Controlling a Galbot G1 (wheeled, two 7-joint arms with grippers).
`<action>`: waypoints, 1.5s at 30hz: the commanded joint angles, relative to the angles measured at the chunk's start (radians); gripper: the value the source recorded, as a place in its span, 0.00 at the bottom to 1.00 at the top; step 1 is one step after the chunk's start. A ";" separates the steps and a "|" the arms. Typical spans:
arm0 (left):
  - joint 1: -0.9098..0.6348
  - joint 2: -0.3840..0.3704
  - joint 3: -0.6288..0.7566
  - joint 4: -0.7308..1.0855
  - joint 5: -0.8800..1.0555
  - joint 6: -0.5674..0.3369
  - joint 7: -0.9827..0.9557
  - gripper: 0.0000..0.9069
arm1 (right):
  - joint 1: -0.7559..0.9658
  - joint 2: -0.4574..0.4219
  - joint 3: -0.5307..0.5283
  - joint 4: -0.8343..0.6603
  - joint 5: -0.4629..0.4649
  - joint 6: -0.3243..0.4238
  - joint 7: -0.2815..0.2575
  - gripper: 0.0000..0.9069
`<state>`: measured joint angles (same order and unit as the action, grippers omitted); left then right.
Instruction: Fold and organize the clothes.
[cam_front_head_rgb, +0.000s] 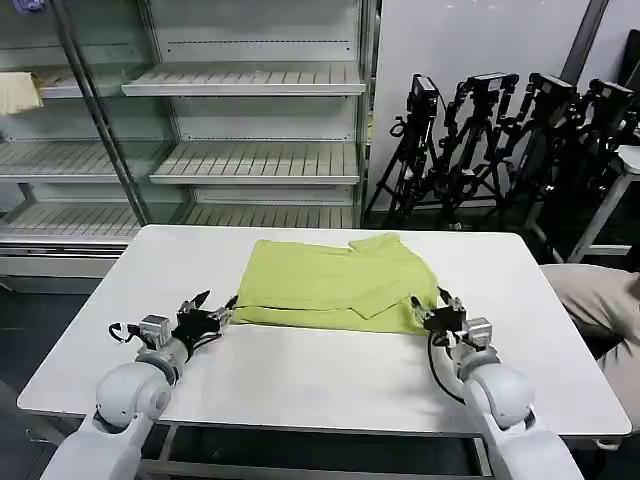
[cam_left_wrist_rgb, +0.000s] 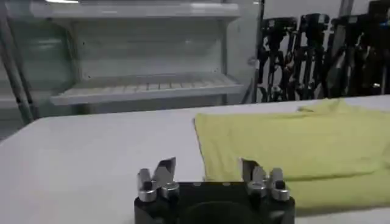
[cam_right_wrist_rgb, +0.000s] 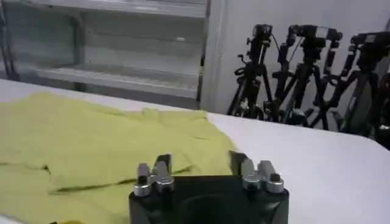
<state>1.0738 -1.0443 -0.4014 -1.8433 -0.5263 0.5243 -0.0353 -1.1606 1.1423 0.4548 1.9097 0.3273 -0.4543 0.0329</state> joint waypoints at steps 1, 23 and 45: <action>0.046 0.013 0.003 -0.030 0.004 0.047 -0.006 1.00 | -0.126 -0.031 0.044 0.107 0.016 -0.011 0.017 1.00; 0.025 -0.010 0.030 0.025 0.057 0.052 -0.009 0.01 | -0.143 -0.022 0.049 0.053 0.124 -0.065 0.054 0.00; 0.214 -0.013 -0.032 -0.170 0.080 0.048 -0.014 0.01 | -0.294 -0.039 0.099 0.194 0.118 -0.035 0.050 0.00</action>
<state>1.1956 -1.0595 -0.4117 -1.9158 -0.4482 0.5712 -0.0465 -1.4001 1.0984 0.5410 2.0581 0.4353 -0.4864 0.0756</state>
